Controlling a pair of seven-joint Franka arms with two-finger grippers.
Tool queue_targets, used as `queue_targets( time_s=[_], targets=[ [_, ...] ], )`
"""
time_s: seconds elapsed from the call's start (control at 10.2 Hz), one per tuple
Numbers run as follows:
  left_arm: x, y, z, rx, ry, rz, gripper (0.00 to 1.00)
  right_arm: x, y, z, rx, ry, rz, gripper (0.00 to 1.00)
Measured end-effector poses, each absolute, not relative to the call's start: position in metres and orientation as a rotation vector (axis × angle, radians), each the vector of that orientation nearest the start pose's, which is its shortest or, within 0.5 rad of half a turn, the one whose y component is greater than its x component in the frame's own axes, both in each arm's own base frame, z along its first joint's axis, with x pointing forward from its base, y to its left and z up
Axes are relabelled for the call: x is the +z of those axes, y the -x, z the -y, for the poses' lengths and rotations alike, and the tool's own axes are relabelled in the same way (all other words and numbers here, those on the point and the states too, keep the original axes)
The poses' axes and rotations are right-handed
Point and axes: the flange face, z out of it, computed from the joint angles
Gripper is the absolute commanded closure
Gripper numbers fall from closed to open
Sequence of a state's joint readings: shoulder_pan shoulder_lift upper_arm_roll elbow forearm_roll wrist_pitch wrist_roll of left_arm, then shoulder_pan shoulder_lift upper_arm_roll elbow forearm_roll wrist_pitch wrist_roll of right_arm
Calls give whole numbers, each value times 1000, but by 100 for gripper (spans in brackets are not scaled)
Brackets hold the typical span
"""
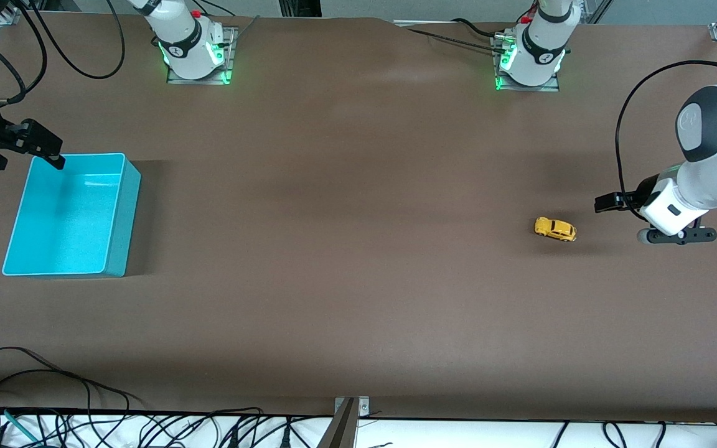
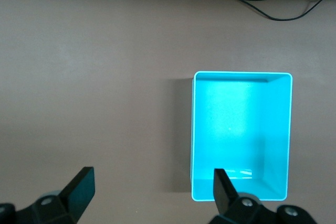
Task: Wind up and store yellow beetle car
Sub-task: 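Lower the left gripper onto the yellow beetle car and grasp it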
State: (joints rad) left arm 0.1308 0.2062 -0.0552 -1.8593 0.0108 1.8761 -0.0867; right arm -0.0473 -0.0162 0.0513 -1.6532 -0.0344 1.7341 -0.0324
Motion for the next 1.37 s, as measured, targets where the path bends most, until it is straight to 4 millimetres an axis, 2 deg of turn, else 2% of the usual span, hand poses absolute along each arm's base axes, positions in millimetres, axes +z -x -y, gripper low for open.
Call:
queue_targets(
  time_s=[0.29,0.59,0.78,0.98,1.17,1.37],
  targets=[
    [385,-582,-48,330,3019,688,0,609,-564,1,-153,3174,64,0],
    [354,-572,-51,373,2816,1164,0,608,-564,1,-150,3174,63,0],
    [323,-572,-52,337,2637,1493,0,608,-565,1,-150,3174,63,0],
    [282,-572,-51,259,2496,1744,0,608,-565,1,-148,3174,63,0],
    [243,-561,-49,204,2437,1861,0,607,-565,1,-147,3174,62,0],
    [219,-557,-44,205,2384,1928,0,607,-565,1,-146,3174,62,0]
  ],
)
